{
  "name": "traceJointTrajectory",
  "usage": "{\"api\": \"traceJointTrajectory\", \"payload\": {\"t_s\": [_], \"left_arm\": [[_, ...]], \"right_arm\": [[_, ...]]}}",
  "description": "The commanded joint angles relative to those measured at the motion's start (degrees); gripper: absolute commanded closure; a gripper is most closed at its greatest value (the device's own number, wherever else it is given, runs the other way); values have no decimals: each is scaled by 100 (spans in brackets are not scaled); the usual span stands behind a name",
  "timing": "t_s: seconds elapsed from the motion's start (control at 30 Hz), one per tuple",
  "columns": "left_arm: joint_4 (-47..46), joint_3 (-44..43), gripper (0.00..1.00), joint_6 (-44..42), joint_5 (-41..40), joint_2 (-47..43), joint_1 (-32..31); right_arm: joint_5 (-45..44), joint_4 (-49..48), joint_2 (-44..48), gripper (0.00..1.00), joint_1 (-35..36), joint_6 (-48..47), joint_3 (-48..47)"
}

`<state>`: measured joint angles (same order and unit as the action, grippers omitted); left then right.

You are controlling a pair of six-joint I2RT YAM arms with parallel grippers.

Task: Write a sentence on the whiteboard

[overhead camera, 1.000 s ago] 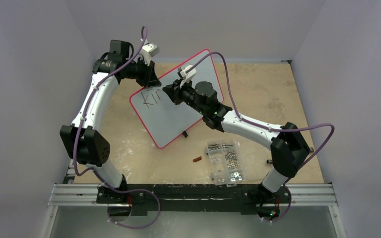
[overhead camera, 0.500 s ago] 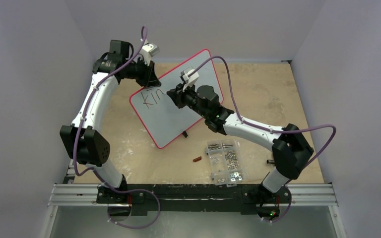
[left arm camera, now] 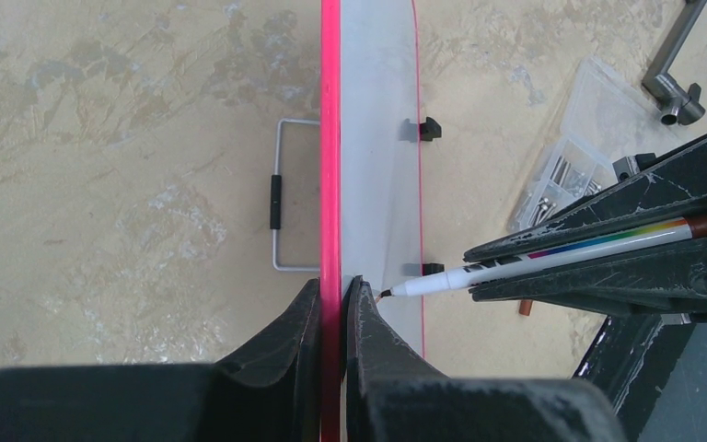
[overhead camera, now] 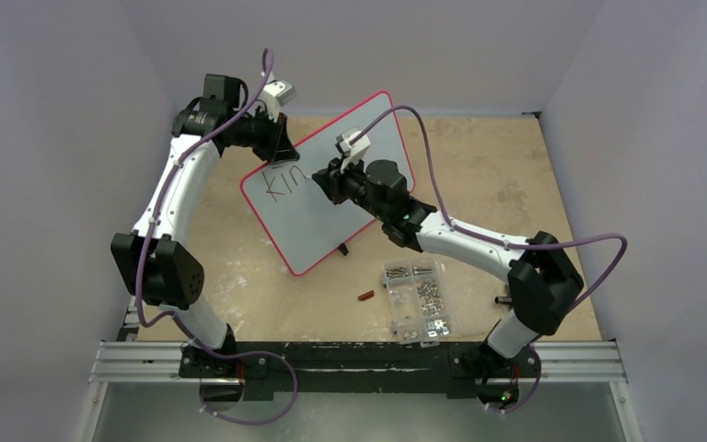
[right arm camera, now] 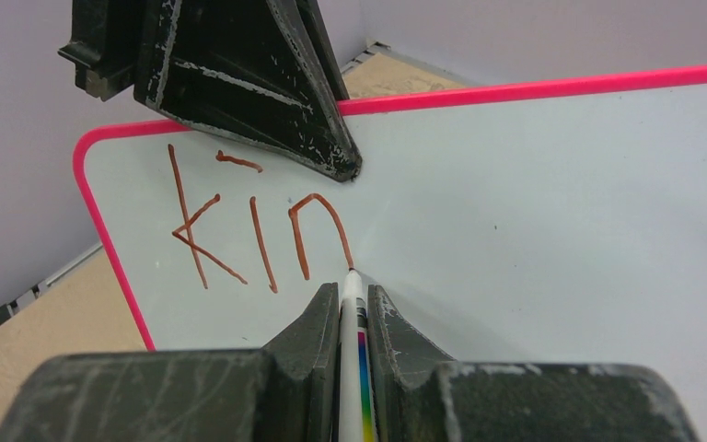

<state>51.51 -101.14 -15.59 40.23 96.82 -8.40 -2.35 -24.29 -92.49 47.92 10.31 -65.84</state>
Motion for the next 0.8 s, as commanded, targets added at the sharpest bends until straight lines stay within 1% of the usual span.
{"api": "traceJointTrajectory", "payload": {"t_s": [0.0,0.17,0.3,0.57,0.77], "left_arm": [[438,24,100,-554,-341,-100,-144],[421,33,100,-551,-307,-102,-144],[419,22,100,-531,-314,-86,-144],[436,16,100,-518,-338,-86,-144],[440,14,100,-515,-386,-91,-152]], "right_arm": [[-10,47,298,100,-48,20,40],[-167,-434,539,100,-54,-69,181],[-230,-624,514,100,-115,-115,95],[-238,-559,190,100,-310,-54,-252],[49,-607,10,100,-380,-25,-393]]}}
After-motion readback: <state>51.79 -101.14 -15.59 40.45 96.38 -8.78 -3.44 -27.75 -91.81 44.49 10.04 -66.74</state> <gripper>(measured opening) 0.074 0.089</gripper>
